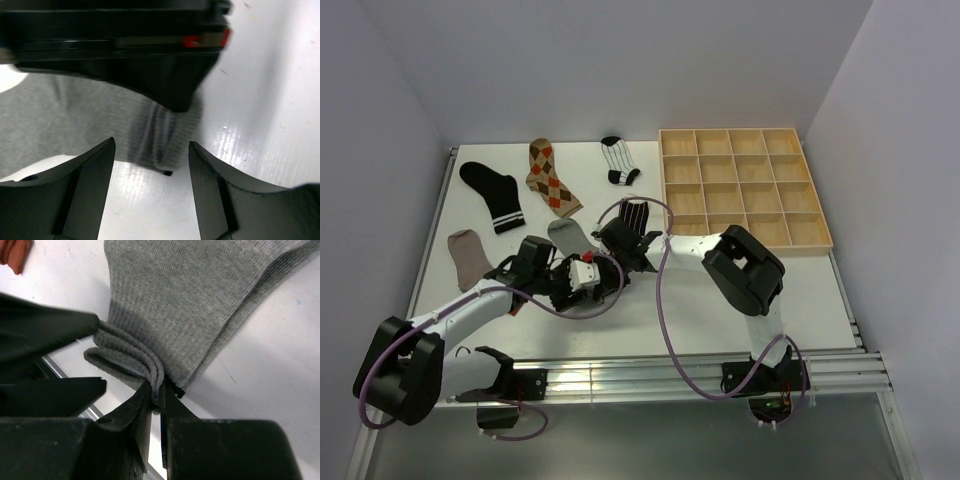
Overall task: Roll the socks
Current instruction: Roll the sock at the center of the board.
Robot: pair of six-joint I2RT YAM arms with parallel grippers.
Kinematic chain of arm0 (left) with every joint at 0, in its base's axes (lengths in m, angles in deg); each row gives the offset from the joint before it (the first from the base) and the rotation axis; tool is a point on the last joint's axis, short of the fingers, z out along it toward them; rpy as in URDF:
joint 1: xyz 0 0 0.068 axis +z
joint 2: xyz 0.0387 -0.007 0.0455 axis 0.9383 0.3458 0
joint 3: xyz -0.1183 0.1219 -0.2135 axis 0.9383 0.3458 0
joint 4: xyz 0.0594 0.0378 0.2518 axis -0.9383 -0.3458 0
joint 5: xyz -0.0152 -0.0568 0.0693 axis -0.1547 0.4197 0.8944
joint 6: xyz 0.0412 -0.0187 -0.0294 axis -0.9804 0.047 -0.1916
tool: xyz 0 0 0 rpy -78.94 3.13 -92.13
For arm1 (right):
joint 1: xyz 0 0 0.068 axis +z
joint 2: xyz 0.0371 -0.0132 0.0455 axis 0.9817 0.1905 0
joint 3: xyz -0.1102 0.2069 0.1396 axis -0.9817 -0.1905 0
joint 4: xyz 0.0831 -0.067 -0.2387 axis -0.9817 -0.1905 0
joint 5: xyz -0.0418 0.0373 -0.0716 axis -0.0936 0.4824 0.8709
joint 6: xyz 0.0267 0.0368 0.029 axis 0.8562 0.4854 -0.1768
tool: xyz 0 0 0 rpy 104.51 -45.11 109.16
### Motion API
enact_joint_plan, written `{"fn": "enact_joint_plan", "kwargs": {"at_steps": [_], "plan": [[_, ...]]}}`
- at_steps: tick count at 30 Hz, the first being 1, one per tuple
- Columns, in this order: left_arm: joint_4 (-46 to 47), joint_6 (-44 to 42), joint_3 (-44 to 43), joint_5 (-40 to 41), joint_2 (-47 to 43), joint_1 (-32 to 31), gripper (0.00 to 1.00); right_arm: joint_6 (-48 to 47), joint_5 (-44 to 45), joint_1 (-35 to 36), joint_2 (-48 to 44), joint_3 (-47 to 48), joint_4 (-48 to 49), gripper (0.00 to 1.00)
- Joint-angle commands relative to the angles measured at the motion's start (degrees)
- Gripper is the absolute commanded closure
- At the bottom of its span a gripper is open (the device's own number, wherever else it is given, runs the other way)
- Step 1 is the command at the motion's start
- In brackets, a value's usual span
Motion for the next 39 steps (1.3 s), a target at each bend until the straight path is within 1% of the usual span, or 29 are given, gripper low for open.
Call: {"fn": "enact_joint_plan", "kwargs": {"at_steps": [1, 5, 11, 14, 16, 17, 18, 19, 21, 22, 23, 24, 25, 26, 27, 28, 29, 30, 33, 34, 36, 37, 39], "plan": [[1.87, -1.76, 1.39, 2.26, -1.06, -1.78, 0.34, -0.05, 1.29, -0.73, 1.56, 2.14, -2.05, 1.00], [4.24, -0.97, 1.30, 4.10, 1.22, -1.79, 0.34, -0.32, 1.03, -0.74, 1.65, 2.32, -2.40, 1.00], [6.27, 0.70, -0.45, 3.49, 5.70, -1.70, 0.37, -0.32, 1.11, -0.74, 0.77, 1.00, -1.79, 1.00], [4.60, 1.06, -2.29, 2.09, 7.73, -1.44, 0.42, -0.32, 1.38, -0.91, 0.33, 0.30, -1.44, 1.00], [2.42, 1.14, -3.35, -0.01, 9.40, -0.74, 0.50, -0.14, 1.46, -0.91, -0.11, -0.23, -0.74, 1.00], [1.62, 1.23, -4.40, -0.89, 9.92, -0.30, 0.53, -0.23, 1.73, -0.82, -0.29, -0.84, -0.47, 0.98], [0.74, 1.06, -5.11, -1.95, 10.80, 0.32, 0.60, 0.12, 2.08, -0.91, -0.72, -1.46, -0.03, 0.94], [-1.53, 0.71, -5.81, -4.13, 11.42, 1.89, 0.64, 0.12, 2.43, -0.82, -1.51, -2.16, 1.36, 0.89], [-4.44, -0.52, -8.44, -6.34, 13.60, 3.39, 0.70, 0.65, 3.22, -0.82, -2.13, -4.36, 2.78, 0.84], [-6.37, -0.96, -9.58, -8.18, 14.75, 4.88, 0.73, 0.65, 3.40, -0.82, -2.74, -5.15, 4.09, 0.80], [-10.22, -2.44, -12.03, -9.15, 17.37, 5.59, 0.76, 0.74, 3.57, -0.91, -2.92, -6.37, 4.62, 0.79], [-12.69, -3.24, -13.28, -10.03, 18.79, 6.12, 0.77, 0.83, 3.92, -0.82, -3.10, -6.99, 5.24, 0.78], [-15.06, -4.38, -14.68, -11.00, 20.28, 7.17, 0.79, 1.00, 4.19, -0.82, -3.80, -7.78, 7.16, 0.73], [-19.35, -5.96, -16.96, -12.58, 21.78, 7.61, 0.80, 1.18, 4.36, -0.91, -4.24, -9.53, 8.13, 0.70], [-21.31, -6.84, -18.02, -13.03, 24.49, 7.97, 0.82, 1.53, 5.76, -0.91, -4.68, -10.42, 8.93, 0.66], [-22.89, -7.72, -18.99, -13.38, 25.65, 8.32, 0.83, 1.70, 6.64, -0.82, -6.16, -11.47, 11.11, 0.60], [-24.30, -8.08, -20.39, -13.82, 26.70, 8.41, 0.84, 1.88, 7.87, -0.82, -7.22, -14.09, 11.57, 0.57], [-26.49, -9.21, -20.84, -14.00, 28.37, 8.50, 0.86, 2.49, 9.88, -0.82, -8.36, -15.51, 14.27, 0.55], [-29.49, -9.84, -23.47, -14.35, 31.45, 8.50, 0.88, 1.97, 14.19, -0.56, -13.54, -20.87, 19.47, 0.52], [-32.03, -9.93, -24.18, -14.61, 32.33, 8.58, 0.88, 1.88, 16.82, -0.47, -16.08, -22.19, 21.92, 0.52], [-34.85, -10.54, -26.99, -15.66, 35.22, 8.67, 0.89, 1.53, 19.29, -0.12, -19.86, -26.50, 24.92, 0.52], [-36.95, -10.37, -27.87, -15.93, 36.11, 8.76, 0.90, 1.09, 20.96, 0.14, -21.19, -28.16, 29.11, 0.51], [-39.77, -10.81, -30.51, -16.37, 38.74, 8.94, 0.90, -0.74, 23.51, 1.97, -24.61, -32.56, 32.65, 0.51]]}}
